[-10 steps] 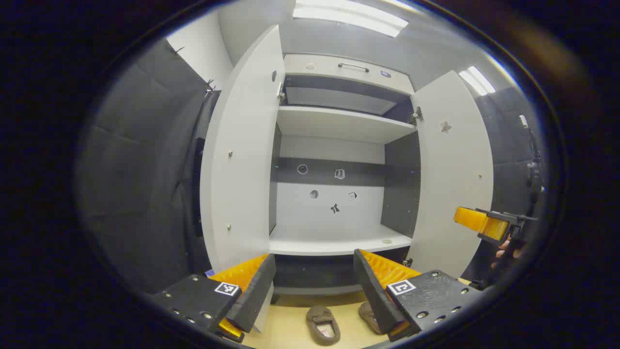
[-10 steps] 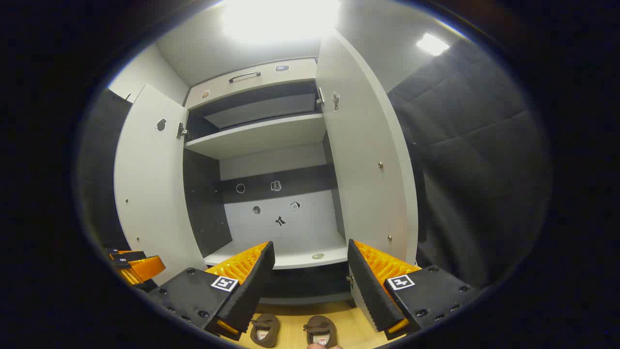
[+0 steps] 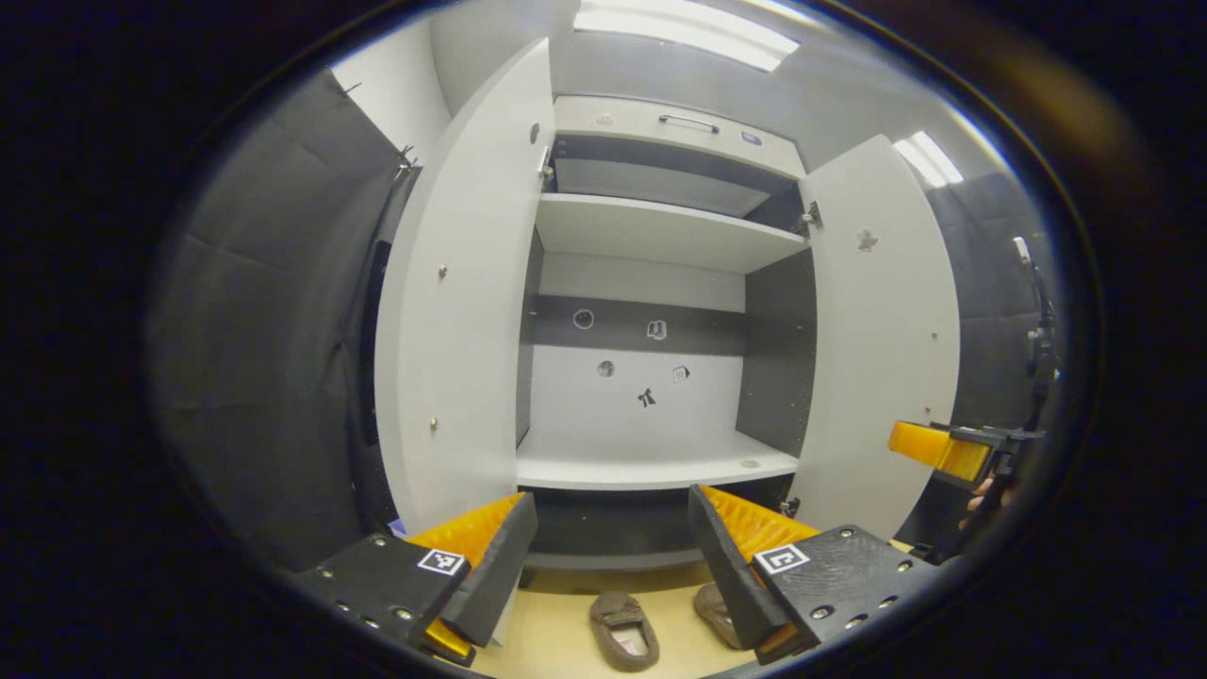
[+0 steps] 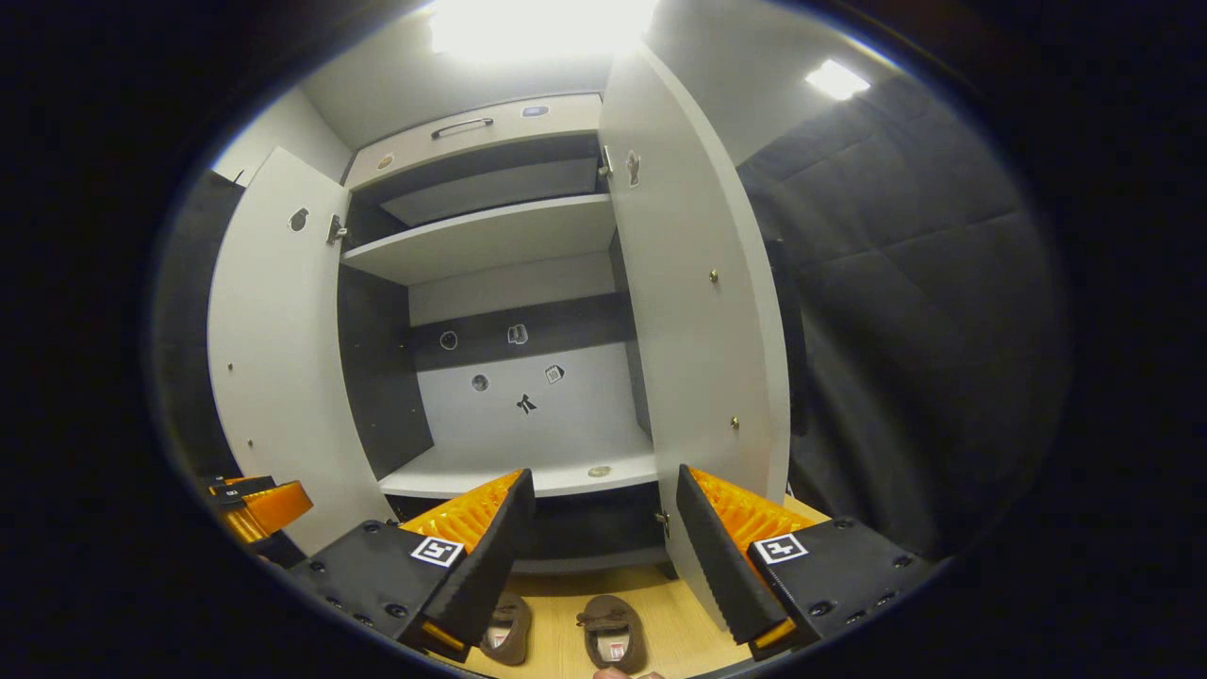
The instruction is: Grab one shoe with the right hand and put it into the shoe cabinet, grab the other shoe with the left hand and put it into the shoe cabinet; then close the right door with the right hand and the left door with the left hand.
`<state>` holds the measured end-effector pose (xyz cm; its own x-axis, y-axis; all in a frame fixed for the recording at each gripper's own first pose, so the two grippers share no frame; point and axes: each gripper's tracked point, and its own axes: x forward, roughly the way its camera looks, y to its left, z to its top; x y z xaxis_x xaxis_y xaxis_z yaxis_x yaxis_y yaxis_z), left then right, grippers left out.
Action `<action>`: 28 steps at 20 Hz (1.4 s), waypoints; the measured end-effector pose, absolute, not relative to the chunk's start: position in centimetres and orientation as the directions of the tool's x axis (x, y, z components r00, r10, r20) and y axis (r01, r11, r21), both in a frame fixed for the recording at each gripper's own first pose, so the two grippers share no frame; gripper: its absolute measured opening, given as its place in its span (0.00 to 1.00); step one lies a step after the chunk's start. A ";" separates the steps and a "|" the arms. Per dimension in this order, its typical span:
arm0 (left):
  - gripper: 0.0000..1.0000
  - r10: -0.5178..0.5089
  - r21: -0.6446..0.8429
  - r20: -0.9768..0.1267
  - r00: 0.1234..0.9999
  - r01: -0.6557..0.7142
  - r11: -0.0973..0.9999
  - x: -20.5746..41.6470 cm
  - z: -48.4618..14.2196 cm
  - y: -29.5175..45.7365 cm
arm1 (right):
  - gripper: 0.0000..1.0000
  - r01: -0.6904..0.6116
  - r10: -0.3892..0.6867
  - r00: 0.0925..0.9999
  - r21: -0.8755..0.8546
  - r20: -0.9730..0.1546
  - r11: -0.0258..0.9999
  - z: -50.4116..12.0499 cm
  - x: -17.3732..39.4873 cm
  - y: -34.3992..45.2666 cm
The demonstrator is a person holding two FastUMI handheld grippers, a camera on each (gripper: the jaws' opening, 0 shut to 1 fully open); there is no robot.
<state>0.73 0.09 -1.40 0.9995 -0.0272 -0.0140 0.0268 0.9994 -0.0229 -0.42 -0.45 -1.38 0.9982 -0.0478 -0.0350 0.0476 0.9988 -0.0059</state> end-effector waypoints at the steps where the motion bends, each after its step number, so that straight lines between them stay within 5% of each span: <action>1: 0.94 -0.028 -0.023 -0.014 1.000 0.027 0.999 0.9 -1.5 0.3 | 0.96 0.042 -0.042 0.998 -0.008 -0.039 0.999 -1.4 -0.4 -0.1; 2: 1.00 -0.027 -0.022 -0.013 1.000 0.027 0.999 0.9 -1.6 0.6 | 0.96 0.036 -0.036 0.998 -0.009 -0.045 0.999 -1.5 -0.2 0.2; 14: 0.94 0.011 -0.085 -0.021 1.000 -0.012 0.996 0.7 -4.1 3.5 | 0.96 0.001 -0.012 0.992 -0.085 -0.124 0.996 -2.0 1.6 2.0; 19: 0.94 0.033 -0.091 -0.045 0.998 -0.037 0.995 -0.7 -4.6 5.0 | 0.96 -0.104 0.083 0.979 -0.103 -0.188 0.989 -3.3 2.1 5.2; 28: 0.94 0.000 -0.099 -0.145 0.989 -0.015 0.995 -2.7 -6.1 3.7 | 0.96 -0.129 0.103 0.911 -0.038 -0.399 0.991 -11.9 3.5 6.3</action>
